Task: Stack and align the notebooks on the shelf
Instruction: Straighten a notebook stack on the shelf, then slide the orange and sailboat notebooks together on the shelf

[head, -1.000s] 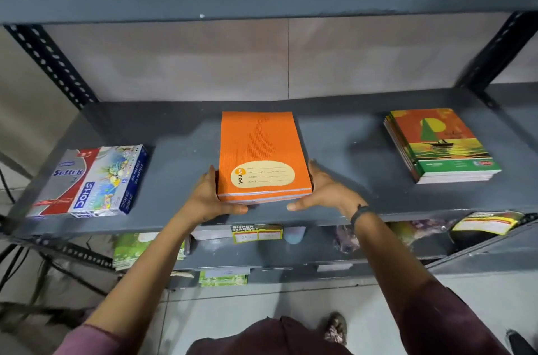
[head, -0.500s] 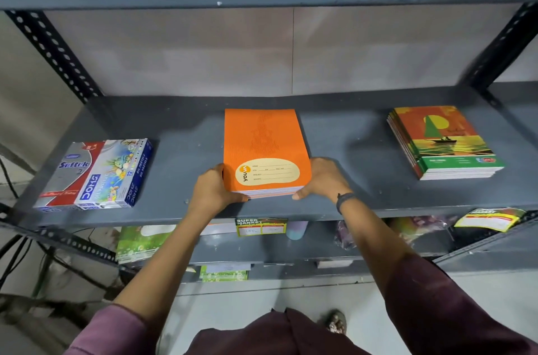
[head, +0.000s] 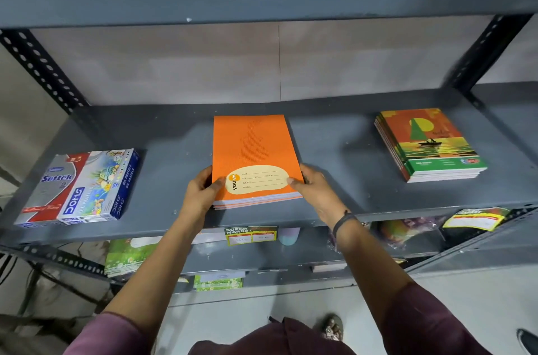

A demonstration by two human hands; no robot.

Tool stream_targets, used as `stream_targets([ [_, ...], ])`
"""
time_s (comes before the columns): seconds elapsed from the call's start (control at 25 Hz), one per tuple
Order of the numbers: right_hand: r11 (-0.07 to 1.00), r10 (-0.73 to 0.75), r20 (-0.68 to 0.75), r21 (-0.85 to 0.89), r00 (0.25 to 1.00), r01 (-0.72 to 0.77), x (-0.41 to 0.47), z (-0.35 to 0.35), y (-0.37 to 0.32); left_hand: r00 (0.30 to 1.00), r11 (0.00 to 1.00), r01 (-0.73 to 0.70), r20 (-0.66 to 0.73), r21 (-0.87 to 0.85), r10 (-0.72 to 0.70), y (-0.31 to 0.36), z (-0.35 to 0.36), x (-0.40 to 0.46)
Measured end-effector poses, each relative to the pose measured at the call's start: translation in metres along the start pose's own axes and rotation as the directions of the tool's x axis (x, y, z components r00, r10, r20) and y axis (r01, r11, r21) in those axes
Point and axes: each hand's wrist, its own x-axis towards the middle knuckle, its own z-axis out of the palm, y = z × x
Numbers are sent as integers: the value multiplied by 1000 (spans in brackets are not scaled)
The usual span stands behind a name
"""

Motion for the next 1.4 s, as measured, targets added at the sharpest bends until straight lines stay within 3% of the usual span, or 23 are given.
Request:
stream_targets([
  [0.36,999,7,-88,50,996,-2,-15,-53,8,995,1000,-10,97,29,7,0,52,2],
  [0.44,998,-2,-109,56,994,8,-15,-63,4,999,996,-36,40,77,33,2,56,6],
  [0.48,1000,-17,-158,20,987,20,-14,-73,2,992,978,-92,-69,190,106,2,61,8],
  [0.56,986,-121,-317,-151,941,76,-12,-105,-4,895,855,-211,-258,473,364,11,81,1],
  [0.64,933,-292,-455,-329,841,146,-16,-151,-11,786,771,-382,-259,509,561,30,121,-13],
  [0.68,898,-360,-510,-416,782,142,-18,-178,-11,788,777,-457,-207,434,580,40,147,-21],
  [0.76,854,-394,-593,-519,702,41,-19,-231,-3,874,862,-462,-58,208,482,50,205,-26],
  [0.8,861,-351,-636,-508,687,-30,-15,-258,11,927,922,-375,21,97,375,54,234,-26],
  [0.88,932,-170,-661,-349,731,-99,-16,-295,34,978,990,-137,154,-25,140,57,283,-22],
  [0.96,993,-67,-570,-122,819,-4,-16,-315,56,970,999,-15,241,-52,27,55,323,-17],
  [1.04,996,-55,-467,40,882,83,-18,-321,65,962,999,-21,273,-31,28,54,350,-15],
  [1.24,984,-112,-358,87,927,153,-15,-317,63,983,991,-111,158,75,99,51,368,-18],
  [1.4,983,-131,-274,86,953,160,-3,-296,62,990,997,-78,117,20,75,48,340,-12],
])
